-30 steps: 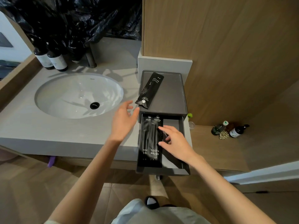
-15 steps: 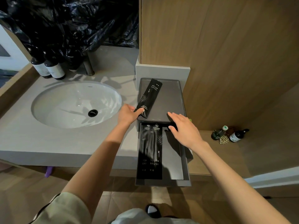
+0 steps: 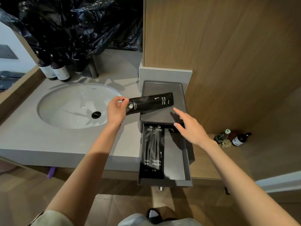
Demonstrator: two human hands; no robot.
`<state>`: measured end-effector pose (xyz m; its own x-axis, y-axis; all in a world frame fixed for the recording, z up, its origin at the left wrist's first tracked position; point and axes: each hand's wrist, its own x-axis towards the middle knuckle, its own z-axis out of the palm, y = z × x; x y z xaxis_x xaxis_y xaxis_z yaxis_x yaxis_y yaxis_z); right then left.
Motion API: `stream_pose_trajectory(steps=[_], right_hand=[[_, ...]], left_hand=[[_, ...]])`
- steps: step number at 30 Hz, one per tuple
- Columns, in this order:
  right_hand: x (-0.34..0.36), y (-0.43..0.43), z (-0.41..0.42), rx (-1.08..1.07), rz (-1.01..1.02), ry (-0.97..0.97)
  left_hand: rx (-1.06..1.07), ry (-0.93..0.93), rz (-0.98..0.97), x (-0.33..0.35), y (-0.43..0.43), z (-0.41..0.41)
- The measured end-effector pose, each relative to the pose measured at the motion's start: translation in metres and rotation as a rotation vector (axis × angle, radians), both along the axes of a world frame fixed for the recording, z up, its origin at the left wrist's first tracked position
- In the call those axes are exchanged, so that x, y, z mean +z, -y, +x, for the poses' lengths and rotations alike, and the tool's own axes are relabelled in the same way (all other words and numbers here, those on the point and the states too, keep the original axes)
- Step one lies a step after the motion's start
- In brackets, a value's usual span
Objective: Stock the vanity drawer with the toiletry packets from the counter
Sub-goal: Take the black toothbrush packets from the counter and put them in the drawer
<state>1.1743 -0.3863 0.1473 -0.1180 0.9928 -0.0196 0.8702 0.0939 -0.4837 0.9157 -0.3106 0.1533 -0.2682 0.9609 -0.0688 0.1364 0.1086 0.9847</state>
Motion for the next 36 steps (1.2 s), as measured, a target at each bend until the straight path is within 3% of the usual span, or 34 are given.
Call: stream_pose_trajectory(steps=[4, 6, 9, 11, 16, 21, 25, 29, 36], right_hand=[[0.026, 0.015, -0.014, -0.033, 0.257, -0.183], [0.039, 0.025, -0.025, -0.033, 0.29, -0.232], [0.049, 0.041, -0.037, -0.017, 0.295, -0.166], [0.052, 0.051, -0.041, -0.006, 0.254, -0.196], [0.046, 0.07, -0.044, -0.094, -0.023, -0.608], [0.029, 0.089, -0.024, -0.192, -0.145, -0.636], [0.016, 0.105, 0.002, -0.287, -0.26, -0.578], [0.004, 0.11, 0.011, -0.366, -0.293, -0.519], [-0.011, 0.09, -0.017, -0.39, -0.183, -0.384]], left_hand=[[-0.072, -0.031, 0.148, 0.033, 0.017, -0.004], [-0.125, -0.002, 0.18, 0.047, 0.027, -0.002], [-0.24, -0.021, 0.224, 0.062, 0.039, 0.005], [-0.305, -0.039, 0.24, 0.066, 0.046, 0.01], [-0.408, -0.113, 0.236, 0.058, 0.058, 0.026], [-0.503, -0.187, 0.152, 0.028, 0.065, 0.039], [-0.627, -0.733, 0.202, -0.01, 0.073, 0.028], [-0.918, -1.128, 0.15, -0.029, 0.085, 0.025], [-1.239, -1.507, -0.041, -0.028, 0.086, 0.039]])
